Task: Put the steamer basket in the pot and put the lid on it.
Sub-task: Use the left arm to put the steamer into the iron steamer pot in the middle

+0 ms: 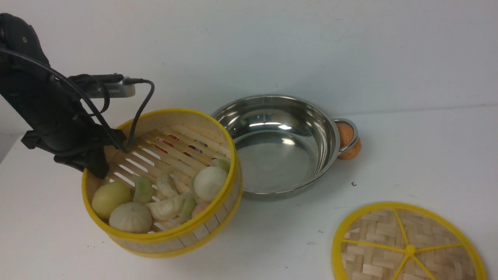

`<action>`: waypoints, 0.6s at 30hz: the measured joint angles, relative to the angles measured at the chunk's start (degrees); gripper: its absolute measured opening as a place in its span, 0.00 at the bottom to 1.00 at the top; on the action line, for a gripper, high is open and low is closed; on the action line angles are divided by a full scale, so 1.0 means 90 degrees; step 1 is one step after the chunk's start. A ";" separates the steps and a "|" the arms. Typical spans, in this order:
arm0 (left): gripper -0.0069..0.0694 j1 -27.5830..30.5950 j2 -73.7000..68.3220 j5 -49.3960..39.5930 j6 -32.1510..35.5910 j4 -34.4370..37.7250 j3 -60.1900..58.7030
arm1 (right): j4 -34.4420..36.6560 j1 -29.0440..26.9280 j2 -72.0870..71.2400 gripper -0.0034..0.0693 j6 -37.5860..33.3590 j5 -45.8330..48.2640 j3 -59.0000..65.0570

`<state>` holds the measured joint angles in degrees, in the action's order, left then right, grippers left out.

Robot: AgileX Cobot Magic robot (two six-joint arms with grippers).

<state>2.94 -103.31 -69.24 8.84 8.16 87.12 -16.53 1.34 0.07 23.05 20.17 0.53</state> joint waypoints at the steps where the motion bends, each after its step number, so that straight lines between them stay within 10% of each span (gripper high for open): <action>1: 0.13 -0.0003 -0.0006 -0.0007 -0.0077 0.0010 0.0038 | 0.0000 0.0000 0.0000 0.39 0.0000 0.0000 0.0000; 18: 0.13 -0.0003 -0.0018 -0.0034 -0.1448 0.0451 0.0636 | 0.0000 0.0000 0.0000 0.39 0.0004 0.0000 0.0000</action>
<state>2.92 -103.47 -69.55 -4.19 12.22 92.85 -16.53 1.34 0.07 23.08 20.17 0.53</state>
